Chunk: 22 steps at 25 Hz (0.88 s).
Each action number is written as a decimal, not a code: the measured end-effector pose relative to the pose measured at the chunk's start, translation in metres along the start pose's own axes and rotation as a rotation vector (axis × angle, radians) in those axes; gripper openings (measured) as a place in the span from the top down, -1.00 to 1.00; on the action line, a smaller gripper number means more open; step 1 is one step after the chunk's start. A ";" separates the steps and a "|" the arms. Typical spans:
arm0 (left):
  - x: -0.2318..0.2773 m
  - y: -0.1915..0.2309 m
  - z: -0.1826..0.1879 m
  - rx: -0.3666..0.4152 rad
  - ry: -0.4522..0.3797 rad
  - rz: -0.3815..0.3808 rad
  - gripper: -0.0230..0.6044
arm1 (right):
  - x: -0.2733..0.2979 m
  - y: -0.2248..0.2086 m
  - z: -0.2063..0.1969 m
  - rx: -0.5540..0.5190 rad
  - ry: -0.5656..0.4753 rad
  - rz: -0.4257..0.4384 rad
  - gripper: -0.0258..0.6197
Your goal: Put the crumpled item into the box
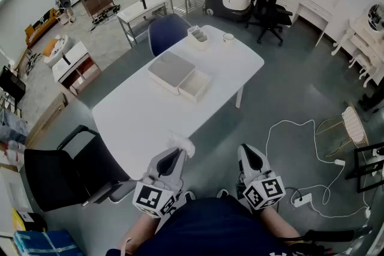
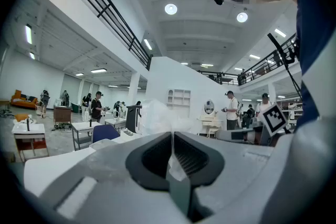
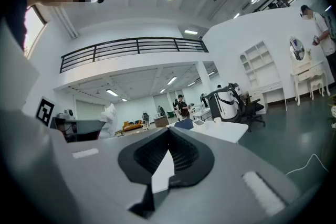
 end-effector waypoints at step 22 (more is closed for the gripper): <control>-0.045 0.060 -0.037 -0.062 0.038 -0.045 0.87 | 0.029 0.061 -0.030 -0.026 0.014 -0.054 0.92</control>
Point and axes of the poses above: the fingertips, and each gripper's own axes: x forward along the fingers, y to its left, z out of its top, the point moved 1 cm from there along -x, backward along the fingers, and after that the axes turned 7 degrees about z, right-handed, at the moved point
